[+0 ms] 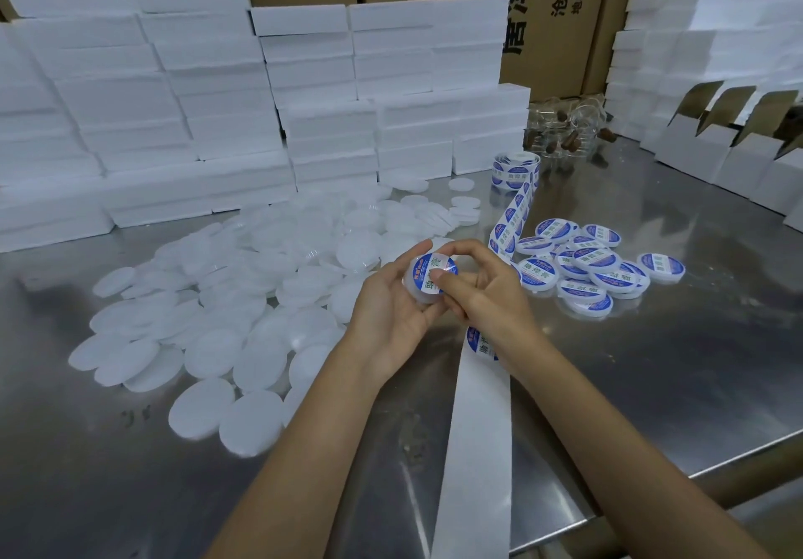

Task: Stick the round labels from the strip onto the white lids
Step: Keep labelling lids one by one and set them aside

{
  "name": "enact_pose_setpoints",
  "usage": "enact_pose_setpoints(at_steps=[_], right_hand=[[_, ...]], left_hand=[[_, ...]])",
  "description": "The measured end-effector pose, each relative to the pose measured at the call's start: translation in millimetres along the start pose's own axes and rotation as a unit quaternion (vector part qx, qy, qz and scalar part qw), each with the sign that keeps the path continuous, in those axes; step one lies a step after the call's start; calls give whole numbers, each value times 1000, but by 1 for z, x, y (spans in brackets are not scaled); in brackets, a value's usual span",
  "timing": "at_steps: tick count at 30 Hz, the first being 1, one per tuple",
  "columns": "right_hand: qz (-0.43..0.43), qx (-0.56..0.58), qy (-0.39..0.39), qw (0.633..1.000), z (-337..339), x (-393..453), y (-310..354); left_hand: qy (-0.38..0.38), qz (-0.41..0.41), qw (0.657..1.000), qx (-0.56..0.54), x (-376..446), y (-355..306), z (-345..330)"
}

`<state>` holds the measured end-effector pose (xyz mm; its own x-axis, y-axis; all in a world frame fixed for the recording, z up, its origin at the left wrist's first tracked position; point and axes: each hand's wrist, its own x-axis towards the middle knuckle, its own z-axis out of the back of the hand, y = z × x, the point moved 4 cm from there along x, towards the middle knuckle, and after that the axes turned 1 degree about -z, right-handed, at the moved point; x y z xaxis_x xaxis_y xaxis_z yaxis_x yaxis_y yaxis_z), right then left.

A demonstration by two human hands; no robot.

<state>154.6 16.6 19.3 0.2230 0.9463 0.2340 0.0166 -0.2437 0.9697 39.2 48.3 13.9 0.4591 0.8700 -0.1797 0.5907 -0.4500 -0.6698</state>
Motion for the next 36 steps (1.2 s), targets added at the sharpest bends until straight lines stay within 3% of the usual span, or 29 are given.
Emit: enact_pose_setpoints(at_steps=[12, 26, 30, 36], right_hand=[[24, -54, -11, 998, -1, -3, 4], [104, -235, -60, 965, 0, -5, -1], [73, -242, -74, 965, 4, 0, -7], [44, -410, -131, 901, 6, -2, -12]], left_hand=[[4, -12, 1000, 8, 1, 2, 1], [-1, -16, 1000, 16, -1, 4, -4], [-12, -3, 1000, -25, -2, 1, -3], [22, -9, 999, -35, -6, 3, -10]])
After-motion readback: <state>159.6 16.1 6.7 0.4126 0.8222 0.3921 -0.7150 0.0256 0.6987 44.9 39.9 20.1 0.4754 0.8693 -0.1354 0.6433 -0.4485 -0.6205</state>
